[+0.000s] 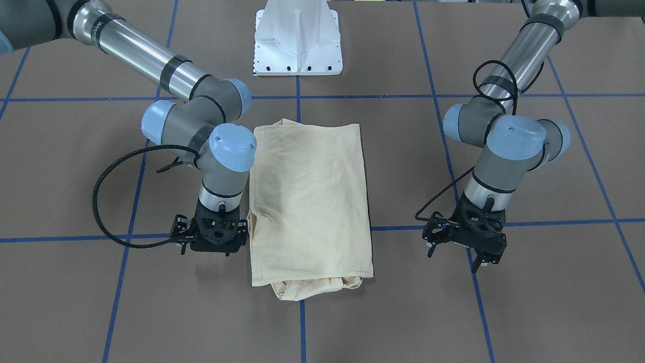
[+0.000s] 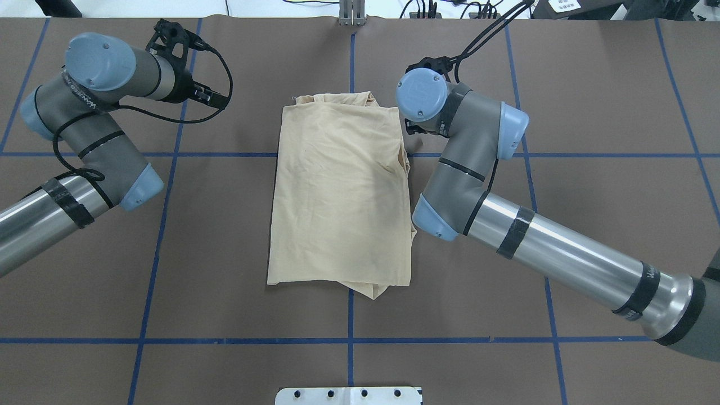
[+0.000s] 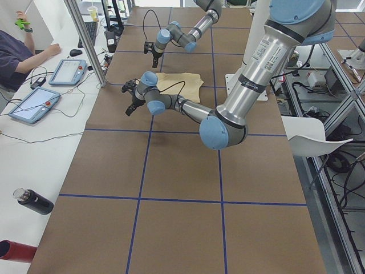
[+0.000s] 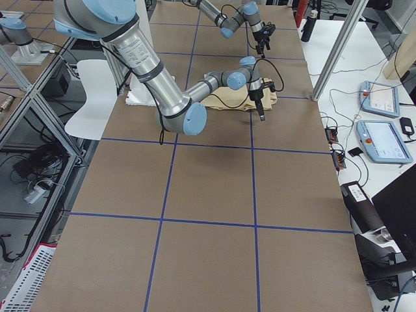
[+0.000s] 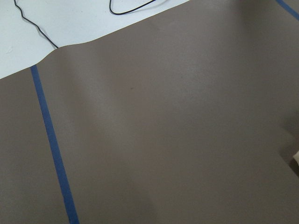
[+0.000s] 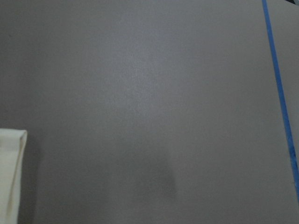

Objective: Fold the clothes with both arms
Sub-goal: 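Lower both grippers beside the shirt's long sides near the robot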

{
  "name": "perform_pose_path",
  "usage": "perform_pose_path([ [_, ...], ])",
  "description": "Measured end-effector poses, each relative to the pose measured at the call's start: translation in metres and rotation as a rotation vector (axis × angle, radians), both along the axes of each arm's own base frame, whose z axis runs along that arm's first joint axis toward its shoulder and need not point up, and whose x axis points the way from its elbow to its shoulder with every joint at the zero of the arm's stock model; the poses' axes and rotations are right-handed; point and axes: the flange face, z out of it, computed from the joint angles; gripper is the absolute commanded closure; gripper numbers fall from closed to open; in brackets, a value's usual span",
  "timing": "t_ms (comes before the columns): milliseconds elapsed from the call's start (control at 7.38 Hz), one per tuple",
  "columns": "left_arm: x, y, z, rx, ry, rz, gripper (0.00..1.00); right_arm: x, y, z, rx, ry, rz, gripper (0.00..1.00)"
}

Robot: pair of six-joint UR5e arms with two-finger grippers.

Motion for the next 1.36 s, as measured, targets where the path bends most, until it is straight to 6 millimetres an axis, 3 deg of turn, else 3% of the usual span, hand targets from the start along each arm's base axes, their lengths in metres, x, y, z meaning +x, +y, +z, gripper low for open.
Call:
perform_pose_path([
  [271,-0.001,0.004,-0.011,-0.022,0.037,-0.024,0.0,0.03,0.021,-0.033,0.019,-0.128,0.013,0.0],
  [407,0.0,0.013,-0.017,-0.051,0.074,-0.042,0.0,0.046,0.051,-0.043,0.024,-0.202,0.029,0.0],
  [542,0.003,0.039,-0.022,-0.081,0.122,-0.048,0.0,0.064,0.087,-0.047,0.022,-0.269,0.044,0.0],
  [813,0.015,0.125,-0.037,-0.178,0.235,-0.028,0.0,0.087,0.152,-0.048,-0.008,-0.368,0.084,0.0],
  [949,0.031,0.171,-0.052,-0.247,0.28,-0.024,0.0,0.084,0.18,-0.045,-0.016,-0.389,0.112,0.0],
  [1220,0.068,0.242,-0.075,-0.361,0.298,-0.038,0.0,0.074,0.218,-0.036,-0.007,-0.413,0.129,0.0],
  [1355,0.083,0.267,-0.081,-0.402,0.274,-0.038,0.07,0.074,0.232,-0.027,0.001,-0.445,0.12,0.0],
])
